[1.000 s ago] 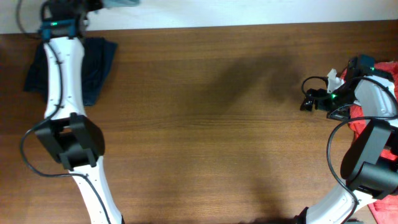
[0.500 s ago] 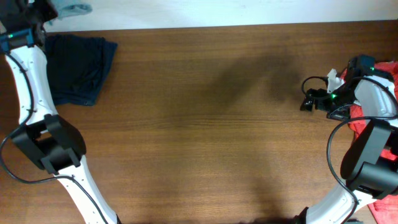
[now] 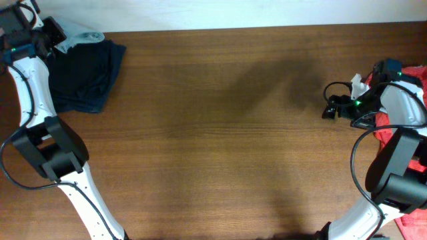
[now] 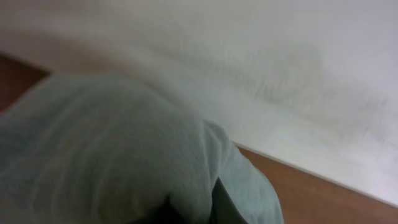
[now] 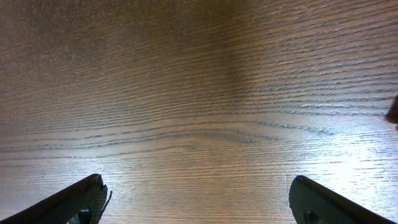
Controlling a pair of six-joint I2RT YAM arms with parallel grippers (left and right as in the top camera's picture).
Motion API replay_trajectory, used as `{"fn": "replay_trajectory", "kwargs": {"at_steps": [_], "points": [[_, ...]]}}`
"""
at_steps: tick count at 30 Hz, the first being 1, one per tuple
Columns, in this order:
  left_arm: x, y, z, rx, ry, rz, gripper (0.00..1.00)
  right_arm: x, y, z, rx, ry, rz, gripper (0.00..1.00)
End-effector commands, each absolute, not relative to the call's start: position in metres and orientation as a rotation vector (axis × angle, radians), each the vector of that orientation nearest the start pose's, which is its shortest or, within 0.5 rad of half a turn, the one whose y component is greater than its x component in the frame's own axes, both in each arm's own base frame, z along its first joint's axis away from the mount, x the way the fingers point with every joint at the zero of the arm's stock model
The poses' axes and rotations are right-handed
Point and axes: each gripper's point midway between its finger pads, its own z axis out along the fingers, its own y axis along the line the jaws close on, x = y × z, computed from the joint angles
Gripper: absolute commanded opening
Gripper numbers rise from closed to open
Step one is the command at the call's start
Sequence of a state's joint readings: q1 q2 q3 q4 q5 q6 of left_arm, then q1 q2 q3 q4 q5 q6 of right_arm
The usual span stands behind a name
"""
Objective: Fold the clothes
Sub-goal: 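Lower the bundle onto the navy garment stack with the left gripper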
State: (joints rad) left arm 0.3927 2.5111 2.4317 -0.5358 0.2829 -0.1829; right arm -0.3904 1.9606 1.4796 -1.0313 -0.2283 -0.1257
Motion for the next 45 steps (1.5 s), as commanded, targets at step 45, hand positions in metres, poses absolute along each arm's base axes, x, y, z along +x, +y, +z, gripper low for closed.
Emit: {"fn": "replay_trajectory", "kwargs": {"at_steps": [45], "points": [[0.548, 0.22, 0.143, -0.868, 2.442, -0.186, 0.01, 0.364, -0.11, 0.061, 0.405, 2.977, 0.294, 0.99]]}}
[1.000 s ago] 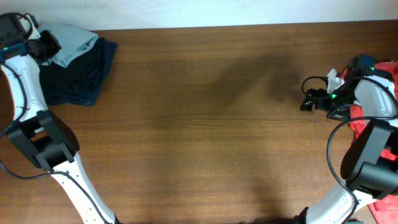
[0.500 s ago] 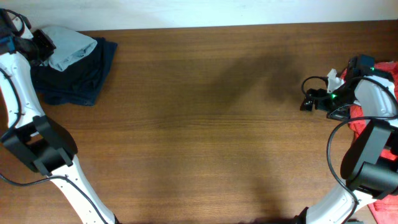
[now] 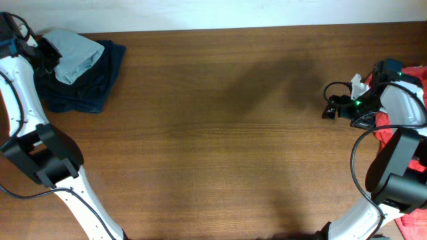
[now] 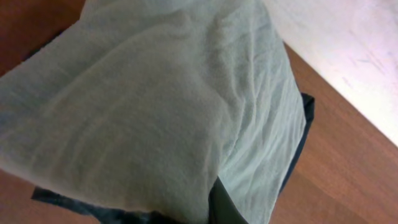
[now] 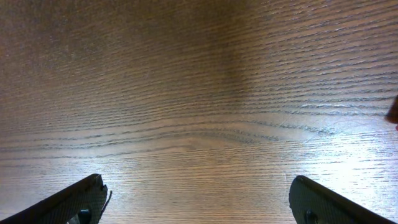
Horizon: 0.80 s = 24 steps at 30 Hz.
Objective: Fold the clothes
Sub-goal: 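Lower the bundle onto the navy garment stack with the left gripper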
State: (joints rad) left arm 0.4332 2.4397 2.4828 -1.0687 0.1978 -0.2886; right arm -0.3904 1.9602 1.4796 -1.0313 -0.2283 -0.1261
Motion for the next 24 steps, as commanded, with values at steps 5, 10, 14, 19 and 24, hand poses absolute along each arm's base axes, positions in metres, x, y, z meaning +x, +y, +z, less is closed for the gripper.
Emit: {"fn": "replay_trajectory", "kwargs": {"at_steps": [5, 10, 14, 19, 24], "points": [[0.54, 0.223, 0.147, -0.904, 2.446, -0.182, 0.99, 0.364, -0.11, 0.061, 0.405, 2.977, 0.294, 0.99], [0.524, 0.238, 0.18, -0.935, 2.401, -0.166, 0.99, 0.364, -0.11, 0.061, 0.405, 2.977, 0.294, 0.99], [0.528, 0.234, 0.211, -0.877, 2.338, -0.228, 0.99, 0.364, -0.11, 0.061, 0.405, 2.977, 0.294, 0.99], [0.549, 0.231, 0.216, -0.717, 2.302, -0.264, 0.0, 0.364, -0.11, 0.061, 0.405, 2.977, 0.294, 0.99], [0.57, 0.219, 0.186, -0.588, 2.313, -0.395, 0.0, 0.364, -0.11, 0.061, 0.405, 2.977, 0.294, 0.99]]}}
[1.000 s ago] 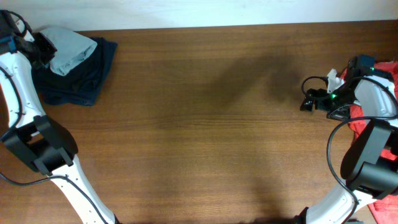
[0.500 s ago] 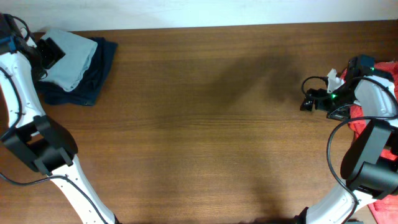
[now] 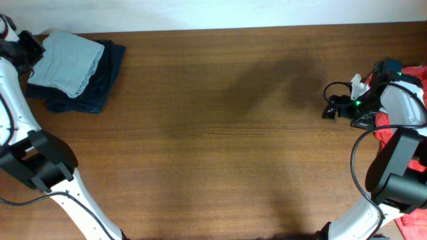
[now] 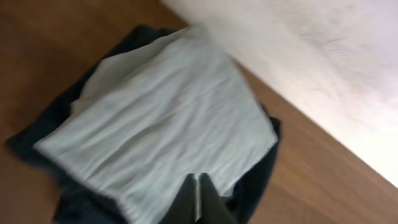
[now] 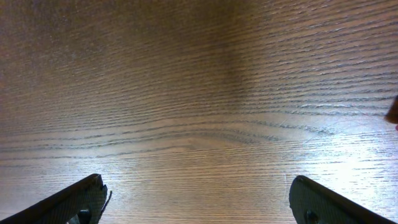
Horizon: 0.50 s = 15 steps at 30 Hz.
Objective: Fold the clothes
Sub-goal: 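Lower the bundle onto the navy garment stack with the left gripper, then release the bundle and lift the left gripper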
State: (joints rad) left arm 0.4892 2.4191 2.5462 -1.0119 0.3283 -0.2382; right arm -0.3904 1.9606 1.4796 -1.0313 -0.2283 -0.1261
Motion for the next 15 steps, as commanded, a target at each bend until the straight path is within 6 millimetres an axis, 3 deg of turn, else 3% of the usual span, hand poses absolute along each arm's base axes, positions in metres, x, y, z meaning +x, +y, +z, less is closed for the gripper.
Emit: {"fn": "replay_trajectory", "kwargs": {"at_steps": [1, 8, 15], "points": [[0.572, 0.216, 0.177, -0.554, 2.326, -0.423, 0.0, 0.364, -0.11, 0.061, 0.405, 2.977, 0.294, 0.99], [0.565, 0.233, 0.118, -0.585, 2.372, -0.576, 0.0, 0.364, -0.11, 0.061, 0.405, 2.977, 0.294, 0.99], [0.537, 0.26, 0.053, -0.737, 2.404, -0.745, 0.0, 0.364, -0.11, 0.061, 0.405, 2.977, 0.294, 0.99]]}}
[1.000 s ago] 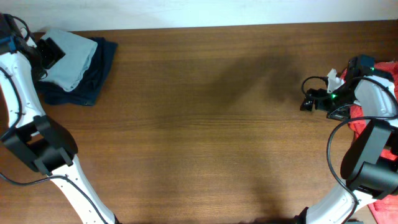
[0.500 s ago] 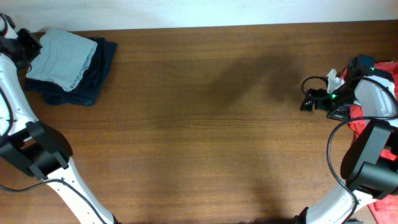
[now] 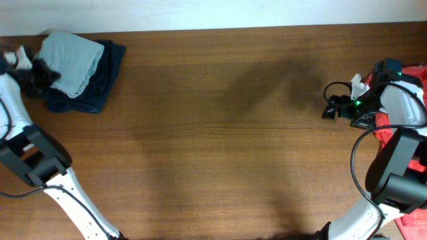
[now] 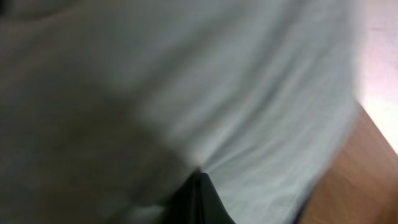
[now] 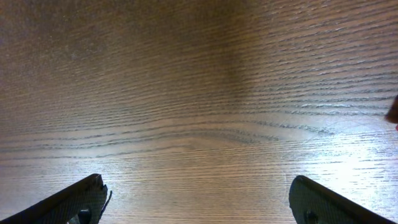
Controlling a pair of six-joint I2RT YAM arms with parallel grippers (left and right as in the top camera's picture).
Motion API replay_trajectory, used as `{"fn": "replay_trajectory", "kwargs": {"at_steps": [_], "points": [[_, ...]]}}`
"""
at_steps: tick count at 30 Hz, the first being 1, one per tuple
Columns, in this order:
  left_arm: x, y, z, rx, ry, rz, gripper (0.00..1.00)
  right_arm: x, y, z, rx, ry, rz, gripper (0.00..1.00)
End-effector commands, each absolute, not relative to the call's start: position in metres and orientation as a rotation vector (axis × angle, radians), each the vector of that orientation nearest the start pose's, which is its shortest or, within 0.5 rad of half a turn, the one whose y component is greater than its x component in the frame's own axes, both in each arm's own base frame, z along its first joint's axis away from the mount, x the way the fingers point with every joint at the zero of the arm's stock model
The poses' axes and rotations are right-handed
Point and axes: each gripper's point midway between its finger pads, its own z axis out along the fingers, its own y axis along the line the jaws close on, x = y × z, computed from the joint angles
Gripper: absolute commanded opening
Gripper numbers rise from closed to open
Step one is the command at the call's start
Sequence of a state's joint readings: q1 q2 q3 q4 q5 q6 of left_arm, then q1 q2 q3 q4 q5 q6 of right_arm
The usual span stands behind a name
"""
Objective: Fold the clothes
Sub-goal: 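Release the bundle and lift the left gripper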
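Observation:
A folded pale blue-grey garment lies on a dark navy garment at the table's far left corner. My left gripper is at the pale garment's left edge. The blurred left wrist view shows its fingers pressed together against the pale cloth, which fills the frame. My right gripper stands open over bare wood near the right side, with nothing between its fingers.
A heap of red cloth lies at the right edge behind my right arm. The brown wooden table ends at a white wall along the far side, close behind the stacked garments.
My left gripper has moved from the table's far left corner down onto the pale garment's left edge, close against the cloth. The right arm has not moved.
My left gripper first held the pale garment bunched at the far left corner above the navy one. Then it hung draped over the navy garment. Then it lay spread flat on the navy one, where it lies now. The right gripper stayed open throughout.

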State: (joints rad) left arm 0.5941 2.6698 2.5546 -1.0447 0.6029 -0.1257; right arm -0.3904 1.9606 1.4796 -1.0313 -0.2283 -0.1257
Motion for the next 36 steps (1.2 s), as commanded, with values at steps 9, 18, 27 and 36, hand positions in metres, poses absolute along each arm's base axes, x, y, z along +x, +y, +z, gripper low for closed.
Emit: {"fn": "replay_trajectory", "kwargs": {"at_steps": [9, 18, 27, 36], "points": [[0.532, 0.253, 0.045, -0.607, 2.278, -1.032, 0.0, 0.364, -0.11, 0.061, 0.405, 2.977, 0.294, 0.99], [0.552, 0.217, 0.147, -0.293, 1.997, -1.278, 0.0, 0.364, -0.11, 0.061, 0.405, 2.977, 0.294, 0.99], [0.564, 0.178, 0.155, -0.133, 1.977, -1.31, 0.0, 0.364, -0.11, 0.061, 0.405, 2.977, 0.294, 0.99], [0.582, 0.13, 0.109, -0.053, 2.07, -1.304, 0.0, 0.364, -0.11, 0.061, 0.405, 2.977, 0.294, 0.99]]}}
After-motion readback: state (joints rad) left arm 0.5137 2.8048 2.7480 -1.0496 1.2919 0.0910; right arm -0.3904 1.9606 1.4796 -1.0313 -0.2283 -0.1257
